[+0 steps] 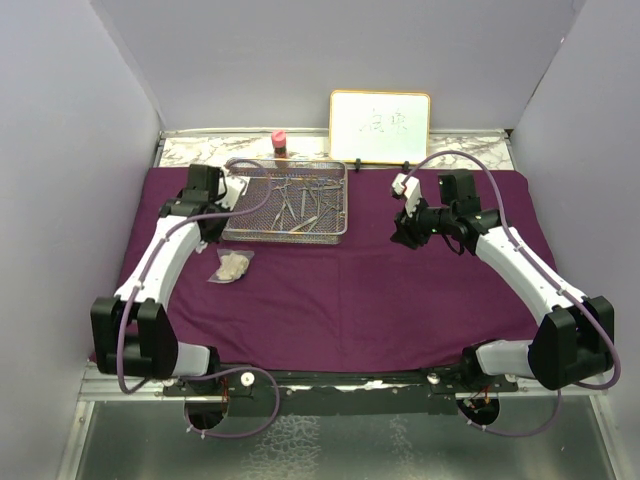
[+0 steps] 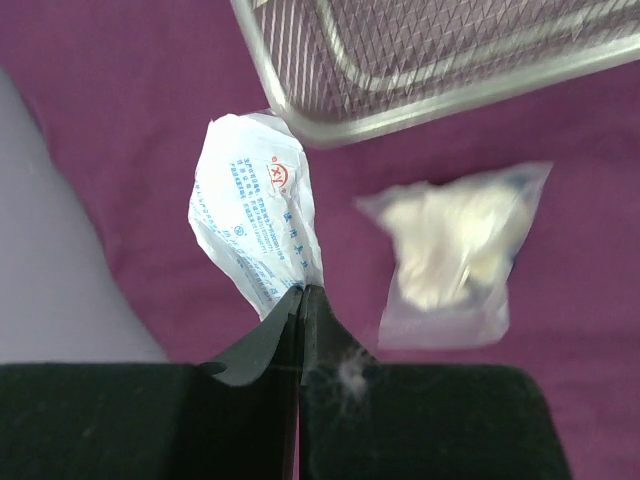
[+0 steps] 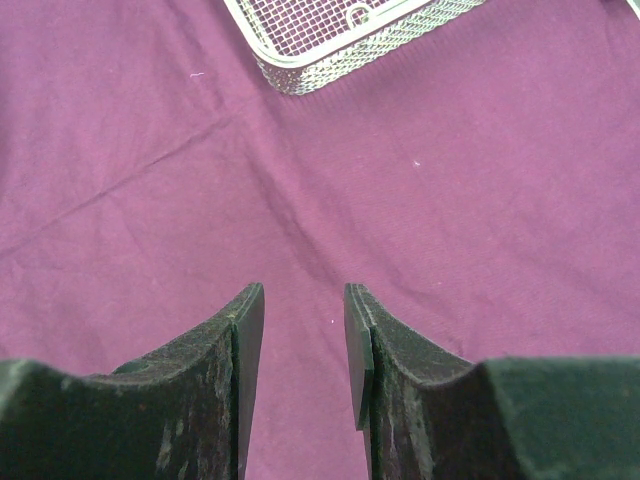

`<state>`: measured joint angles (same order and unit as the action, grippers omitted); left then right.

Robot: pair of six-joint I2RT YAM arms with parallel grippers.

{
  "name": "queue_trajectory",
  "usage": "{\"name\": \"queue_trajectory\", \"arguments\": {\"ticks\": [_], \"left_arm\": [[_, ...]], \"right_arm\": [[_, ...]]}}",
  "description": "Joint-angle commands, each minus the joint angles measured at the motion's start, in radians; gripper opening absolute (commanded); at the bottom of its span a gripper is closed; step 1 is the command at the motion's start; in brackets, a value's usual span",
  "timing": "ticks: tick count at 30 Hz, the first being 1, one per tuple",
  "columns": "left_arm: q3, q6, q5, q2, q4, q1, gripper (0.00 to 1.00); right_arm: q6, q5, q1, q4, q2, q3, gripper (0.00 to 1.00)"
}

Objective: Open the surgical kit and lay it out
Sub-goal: Place the medical item in the surgical kit.

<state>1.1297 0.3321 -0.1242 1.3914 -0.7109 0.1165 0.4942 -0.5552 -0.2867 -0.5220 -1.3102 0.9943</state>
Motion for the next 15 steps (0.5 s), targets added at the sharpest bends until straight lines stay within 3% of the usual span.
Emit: {"name": "queue_trajectory", "arguments": {"ticks": [1, 5, 15], "left_arm": [[-0.086, 0.019, -0.063, -0.12, -0.084, -0.046, 0.0], [-0.162, 0.029, -0.057, -0.108, -0.053, -0.07, 0.0], [-0.259, 0.037, -0.029, 0.106, 0.135, -0.116, 0.0]], "right_arm": [[0.007, -0.014, 0.004, -0.001, 0.022, -0.006, 0.39], [0.009, -0.01, 0.004, -0.001, 0.025, -0.006, 0.39], [0.01, -0.007, 0.004, 0.0, 0.02, -0.009, 0.39]]}}
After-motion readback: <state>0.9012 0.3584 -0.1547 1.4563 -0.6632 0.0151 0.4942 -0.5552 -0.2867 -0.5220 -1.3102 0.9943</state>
